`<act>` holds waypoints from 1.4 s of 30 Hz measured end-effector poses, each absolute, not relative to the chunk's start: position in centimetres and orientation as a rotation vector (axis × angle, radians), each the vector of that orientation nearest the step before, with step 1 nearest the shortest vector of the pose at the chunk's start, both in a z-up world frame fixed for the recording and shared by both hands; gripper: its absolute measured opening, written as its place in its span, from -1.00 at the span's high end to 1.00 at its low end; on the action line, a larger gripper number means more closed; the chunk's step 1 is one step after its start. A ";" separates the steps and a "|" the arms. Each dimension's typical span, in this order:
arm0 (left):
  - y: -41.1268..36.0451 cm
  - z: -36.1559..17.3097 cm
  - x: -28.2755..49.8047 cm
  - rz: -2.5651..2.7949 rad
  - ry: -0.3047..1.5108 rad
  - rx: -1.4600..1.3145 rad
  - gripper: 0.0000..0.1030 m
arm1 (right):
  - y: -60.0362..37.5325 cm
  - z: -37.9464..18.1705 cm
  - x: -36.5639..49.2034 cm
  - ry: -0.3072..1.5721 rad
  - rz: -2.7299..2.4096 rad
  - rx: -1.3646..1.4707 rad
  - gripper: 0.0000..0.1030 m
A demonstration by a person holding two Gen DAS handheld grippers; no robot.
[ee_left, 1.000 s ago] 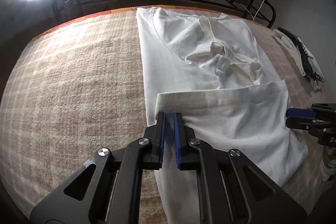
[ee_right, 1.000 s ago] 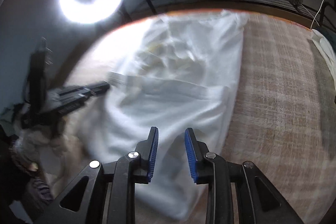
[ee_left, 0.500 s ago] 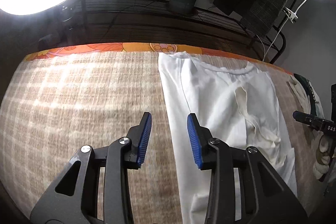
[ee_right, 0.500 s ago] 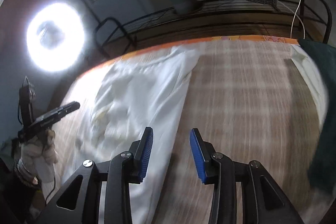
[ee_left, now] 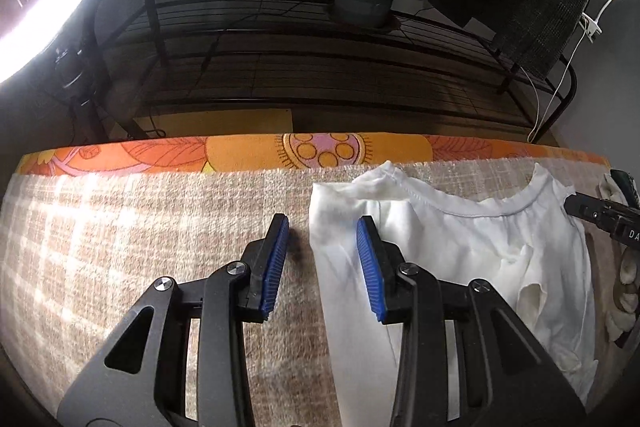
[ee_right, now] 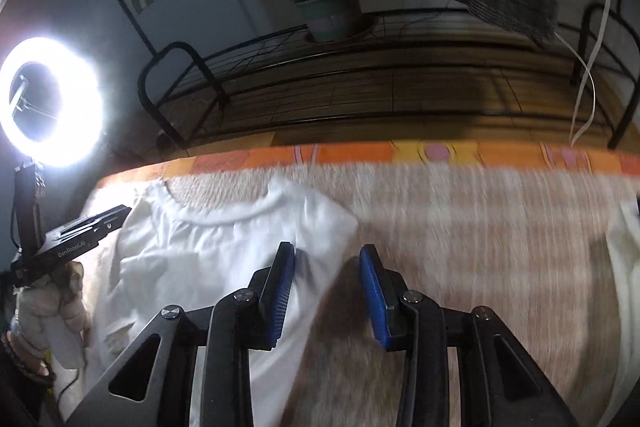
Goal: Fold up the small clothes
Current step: 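Grasp the collar end of the shirt strip with both tools, then lift the collar end and fold it over onto the hem with both tools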
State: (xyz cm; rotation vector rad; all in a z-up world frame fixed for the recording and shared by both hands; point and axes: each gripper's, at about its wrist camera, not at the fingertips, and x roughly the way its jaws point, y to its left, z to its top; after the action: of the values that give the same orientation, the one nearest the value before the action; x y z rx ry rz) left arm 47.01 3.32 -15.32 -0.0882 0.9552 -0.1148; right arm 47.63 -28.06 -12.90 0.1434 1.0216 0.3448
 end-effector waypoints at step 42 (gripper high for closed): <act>4.1 -4.2 22.8 -0.238 0.756 -0.036 0.96 | -25.1 -1.2 28.4 0.864 0.446 0.003 0.89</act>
State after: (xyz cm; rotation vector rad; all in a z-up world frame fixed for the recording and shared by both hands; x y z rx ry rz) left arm 22.78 4.14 -4.22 -0.0358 0.7559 -0.2378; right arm 28.43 -25.13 -1.20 0.0029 0.8641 0.4457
